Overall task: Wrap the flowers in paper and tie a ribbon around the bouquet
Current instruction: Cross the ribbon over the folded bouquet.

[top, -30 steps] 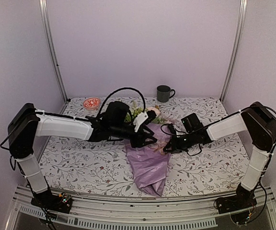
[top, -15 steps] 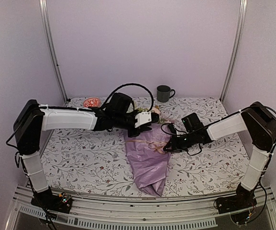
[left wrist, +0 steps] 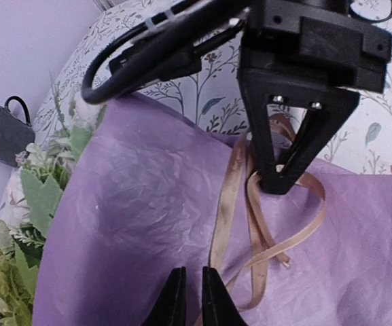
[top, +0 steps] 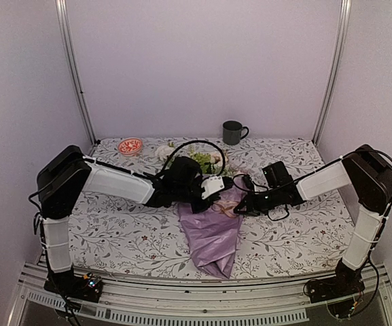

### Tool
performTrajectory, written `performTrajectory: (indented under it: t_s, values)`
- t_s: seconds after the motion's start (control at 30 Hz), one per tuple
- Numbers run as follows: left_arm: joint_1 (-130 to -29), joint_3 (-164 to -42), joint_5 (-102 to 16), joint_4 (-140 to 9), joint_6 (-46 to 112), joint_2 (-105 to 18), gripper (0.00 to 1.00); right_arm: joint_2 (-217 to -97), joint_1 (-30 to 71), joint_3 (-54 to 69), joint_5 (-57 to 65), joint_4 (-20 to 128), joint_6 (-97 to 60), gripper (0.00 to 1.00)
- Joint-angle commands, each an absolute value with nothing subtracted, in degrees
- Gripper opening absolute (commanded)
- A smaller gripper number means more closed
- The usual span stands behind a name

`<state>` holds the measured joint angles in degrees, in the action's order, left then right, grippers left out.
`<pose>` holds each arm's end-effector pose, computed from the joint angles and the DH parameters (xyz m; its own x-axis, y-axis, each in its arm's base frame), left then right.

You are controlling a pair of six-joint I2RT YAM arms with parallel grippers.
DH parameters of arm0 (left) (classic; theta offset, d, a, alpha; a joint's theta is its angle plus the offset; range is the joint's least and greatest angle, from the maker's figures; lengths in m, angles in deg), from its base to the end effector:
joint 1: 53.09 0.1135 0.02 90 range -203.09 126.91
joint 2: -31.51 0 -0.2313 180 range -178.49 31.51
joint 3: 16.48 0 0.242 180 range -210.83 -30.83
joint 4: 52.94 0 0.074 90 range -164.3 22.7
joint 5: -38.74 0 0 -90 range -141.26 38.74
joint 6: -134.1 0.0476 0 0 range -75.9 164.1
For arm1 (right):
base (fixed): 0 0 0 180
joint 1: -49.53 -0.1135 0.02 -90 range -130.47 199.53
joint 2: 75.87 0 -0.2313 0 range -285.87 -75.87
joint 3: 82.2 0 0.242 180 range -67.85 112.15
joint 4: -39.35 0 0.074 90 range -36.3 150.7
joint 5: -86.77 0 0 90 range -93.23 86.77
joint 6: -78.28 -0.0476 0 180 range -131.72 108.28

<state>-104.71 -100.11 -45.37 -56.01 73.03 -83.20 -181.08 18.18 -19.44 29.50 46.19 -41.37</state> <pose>0.2597 -0.3357 0.1306 0.0977 0.6517 -0.7522 0.8972 0.2694 0.3499 0.2715 0.1956 0.0869 -0.9281 -0.0781 -0.3641 -0.3218 0.6600 0.6788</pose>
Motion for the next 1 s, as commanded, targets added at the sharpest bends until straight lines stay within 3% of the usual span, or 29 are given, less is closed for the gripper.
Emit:
performTrajectory:
  t_s: [0.0, 0.13, 0.47, 0.67, 0.9, 0.97]
  values:
    - [-105.6, -109.5, -49.5, -59.0, 68.1, -88.1, 0.11, -181.8, 18.6, -20.3, 30.9, 43.9, -42.5, 0.00]
    - [-106.1, -114.0, -51.1, -65.2, 68.6, -91.3, 0.18, -181.6, 18.6, -20.5, 30.8, 43.9, -42.5, 0.00]
    - [-107.9, -110.5, -47.4, -67.6, 72.2, -89.0, 0.27, -182.0, 18.6, -20.6, 31.5, 43.3, -42.4, 0.00]
    - [-108.5, -112.2, -51.6, -69.4, 72.4, -92.2, 0.22, -181.5, 18.6, -20.6, 31.5, 43.3, -42.4, 0.00]
    - [-109.1, -109.5, -52.4, -70.2, 74.0, -90.9, 0.27, -181.8, 18.6, -20.5, 31.7, 43.2, -42.3, 0.00]
    - [-109.1, -109.5, -56.6, -68.6, 74.0, -91.7, 0.20, -181.7, 18.6, -20.5, 31.7, 43.3, -42.3, 0.00]
